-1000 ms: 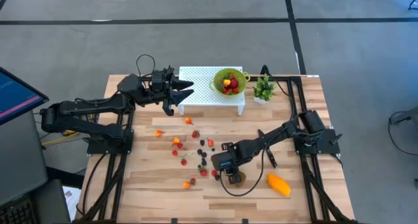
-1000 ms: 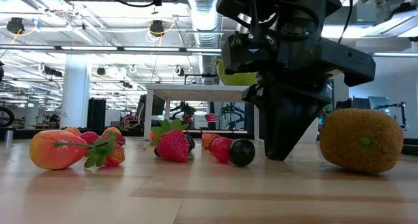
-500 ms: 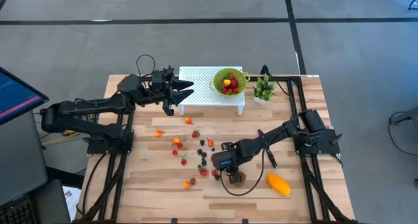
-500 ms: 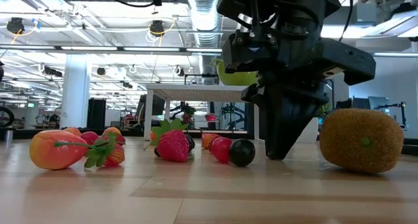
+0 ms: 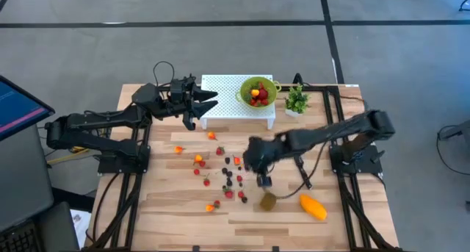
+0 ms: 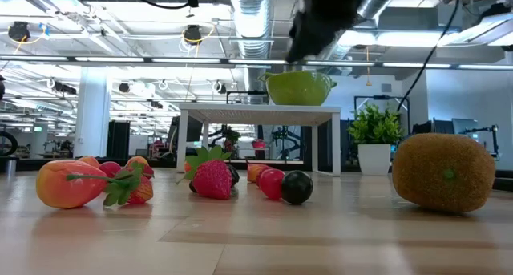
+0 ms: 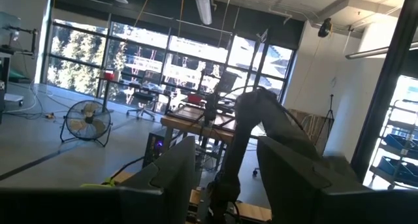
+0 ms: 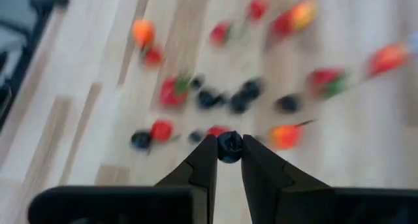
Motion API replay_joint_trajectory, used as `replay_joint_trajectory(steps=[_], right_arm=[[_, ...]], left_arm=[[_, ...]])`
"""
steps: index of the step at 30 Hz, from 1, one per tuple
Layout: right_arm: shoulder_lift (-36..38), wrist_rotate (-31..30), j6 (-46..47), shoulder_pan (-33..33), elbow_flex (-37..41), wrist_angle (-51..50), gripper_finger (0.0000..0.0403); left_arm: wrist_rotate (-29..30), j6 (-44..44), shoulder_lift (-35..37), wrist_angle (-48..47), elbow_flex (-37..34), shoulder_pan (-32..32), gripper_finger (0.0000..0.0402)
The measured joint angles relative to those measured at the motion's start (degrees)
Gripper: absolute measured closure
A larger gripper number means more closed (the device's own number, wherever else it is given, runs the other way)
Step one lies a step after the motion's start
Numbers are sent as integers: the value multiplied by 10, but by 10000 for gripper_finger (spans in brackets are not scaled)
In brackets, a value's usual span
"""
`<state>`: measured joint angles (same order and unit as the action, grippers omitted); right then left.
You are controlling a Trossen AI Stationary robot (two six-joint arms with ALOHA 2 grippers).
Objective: Pick & Place Fruit
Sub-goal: Put the black blueberry into the green strainer bowl
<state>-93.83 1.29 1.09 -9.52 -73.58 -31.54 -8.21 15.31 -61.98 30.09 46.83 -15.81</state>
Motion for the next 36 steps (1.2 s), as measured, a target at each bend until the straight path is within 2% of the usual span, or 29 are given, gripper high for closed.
replay_joint_trajectory(steps=[6, 11, 23, 36], right_arm=[[102, -3, -46, 86, -1, 26, 354], [142, -4, -70, 169, -1, 48, 354], [128, -9, -72, 334, 1, -13, 354], [107, -16, -71, 416, -1, -33, 354]], left_arm=[[0, 0, 0, 0, 0, 0, 243], [0, 0, 0, 0, 0, 0, 243], [0, 0, 0, 0, 0, 0, 243], [0, 0, 0, 0, 0, 0, 243]])
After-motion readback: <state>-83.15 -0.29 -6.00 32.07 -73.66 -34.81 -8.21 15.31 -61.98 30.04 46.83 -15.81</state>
